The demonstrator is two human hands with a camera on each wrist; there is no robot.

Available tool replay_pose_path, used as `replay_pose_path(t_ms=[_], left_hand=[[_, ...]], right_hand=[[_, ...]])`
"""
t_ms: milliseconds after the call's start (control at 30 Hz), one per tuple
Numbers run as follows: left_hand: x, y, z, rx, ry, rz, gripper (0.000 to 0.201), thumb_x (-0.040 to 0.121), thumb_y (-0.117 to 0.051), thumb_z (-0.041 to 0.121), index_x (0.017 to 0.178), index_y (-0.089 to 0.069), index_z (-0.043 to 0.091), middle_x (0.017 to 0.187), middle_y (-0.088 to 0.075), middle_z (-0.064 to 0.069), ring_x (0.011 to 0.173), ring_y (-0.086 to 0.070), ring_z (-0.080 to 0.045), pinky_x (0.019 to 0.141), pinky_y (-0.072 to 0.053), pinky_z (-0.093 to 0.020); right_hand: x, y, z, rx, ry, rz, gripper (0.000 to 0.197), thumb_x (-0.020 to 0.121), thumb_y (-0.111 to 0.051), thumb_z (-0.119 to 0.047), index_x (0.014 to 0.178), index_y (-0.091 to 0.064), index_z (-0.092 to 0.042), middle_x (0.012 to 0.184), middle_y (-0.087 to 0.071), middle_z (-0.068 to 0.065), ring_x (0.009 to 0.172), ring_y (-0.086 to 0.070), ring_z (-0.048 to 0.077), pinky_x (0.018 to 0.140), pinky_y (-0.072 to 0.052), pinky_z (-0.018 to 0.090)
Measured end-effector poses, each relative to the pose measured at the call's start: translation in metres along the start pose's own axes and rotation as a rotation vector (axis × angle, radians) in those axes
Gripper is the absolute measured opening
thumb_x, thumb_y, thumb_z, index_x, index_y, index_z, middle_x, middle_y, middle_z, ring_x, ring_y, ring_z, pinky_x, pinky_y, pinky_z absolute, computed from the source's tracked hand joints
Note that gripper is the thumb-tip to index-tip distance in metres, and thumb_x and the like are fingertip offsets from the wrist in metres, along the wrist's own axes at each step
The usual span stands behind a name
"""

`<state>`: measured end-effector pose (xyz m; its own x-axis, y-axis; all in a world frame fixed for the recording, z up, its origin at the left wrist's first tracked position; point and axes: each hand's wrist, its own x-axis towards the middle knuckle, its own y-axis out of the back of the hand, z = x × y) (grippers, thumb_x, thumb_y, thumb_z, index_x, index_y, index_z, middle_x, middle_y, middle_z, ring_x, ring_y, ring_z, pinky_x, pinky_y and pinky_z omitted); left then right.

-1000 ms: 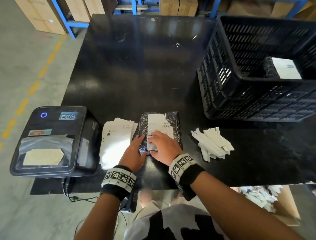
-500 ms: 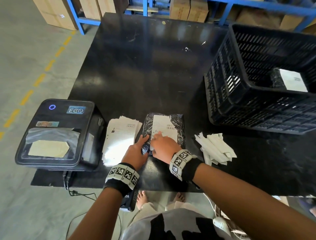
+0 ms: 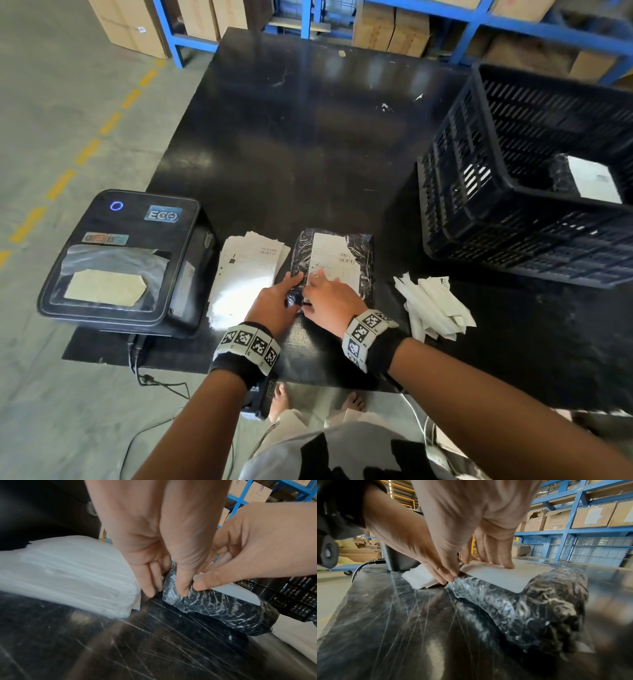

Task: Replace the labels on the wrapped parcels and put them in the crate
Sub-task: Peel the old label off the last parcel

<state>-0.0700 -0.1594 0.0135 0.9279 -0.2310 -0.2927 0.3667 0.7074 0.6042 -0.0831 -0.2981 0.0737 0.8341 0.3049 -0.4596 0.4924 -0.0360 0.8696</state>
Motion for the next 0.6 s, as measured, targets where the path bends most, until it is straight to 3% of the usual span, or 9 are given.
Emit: replay_pose_path(t_ms=[100, 200, 367, 600], left_hand=[[0.002, 0.001, 0.000, -0.030, 0.005, -0.008, 0.067, 0.079, -0.072, 0.005, 0.137, -0.048, 0.027, 0.125, -0.063, -0.003, 0.104, -0.060, -0.010, 0.088, -0.040, -0.014], [0.004, 0.003, 0.001, -0.028, -0.007, -0.032, 0.067, 0.078, -0.073, 0.004, 0.137, -0.049, 0.023, 0.127, -0.062, -0.004, 0.113, -0.059, -0.015, 0.093, -0.038, -0.014], [0.005, 0.004, 0.001, -0.036, 0.000, -0.049, 0.066, 0.078, -0.073, 0.002, 0.137, -0.049, 0.022, 0.129, -0.060, -0.003, 0.116, -0.058, -0.015, 0.095, -0.037, -0.016], [0.004, 0.003, -0.001, -0.041, 0.003, -0.044, 0.065, 0.079, -0.072, 0.003, 0.136, -0.049, 0.025, 0.129, -0.060, -0.003, 0.113, -0.059, -0.016, 0.093, -0.040, -0.016]], right_hand=[[0.005, -0.005, -0.002, -0.018, -0.005, -0.029, 0.040, 0.102, -0.044, -0.025, 0.132, -0.053, -0.002, 0.155, -0.030, 0.014, 0.147, -0.019, 0.035, 0.114, -0.028, 0.054], [0.007, -0.004, -0.002, -0.050, -0.012, -0.052, 0.041, 0.102, -0.043, -0.024, 0.133, -0.053, 0.000, 0.158, -0.024, 0.014, 0.147, -0.018, 0.036, 0.114, -0.027, 0.055], [0.011, -0.005, -0.004, -0.105, -0.017, -0.076, 0.039, 0.102, -0.045, -0.022, 0.132, -0.054, 0.000, 0.157, -0.023, 0.017, 0.146, -0.019, 0.038, 0.112, -0.028, 0.056], [0.012, -0.003, -0.009, -0.152, -0.028, -0.106, 0.046, 0.103, -0.040, -0.020, 0.144, -0.037, 0.001, 0.158, -0.019, 0.021, 0.147, -0.014, 0.040, 0.114, -0.025, 0.057]])
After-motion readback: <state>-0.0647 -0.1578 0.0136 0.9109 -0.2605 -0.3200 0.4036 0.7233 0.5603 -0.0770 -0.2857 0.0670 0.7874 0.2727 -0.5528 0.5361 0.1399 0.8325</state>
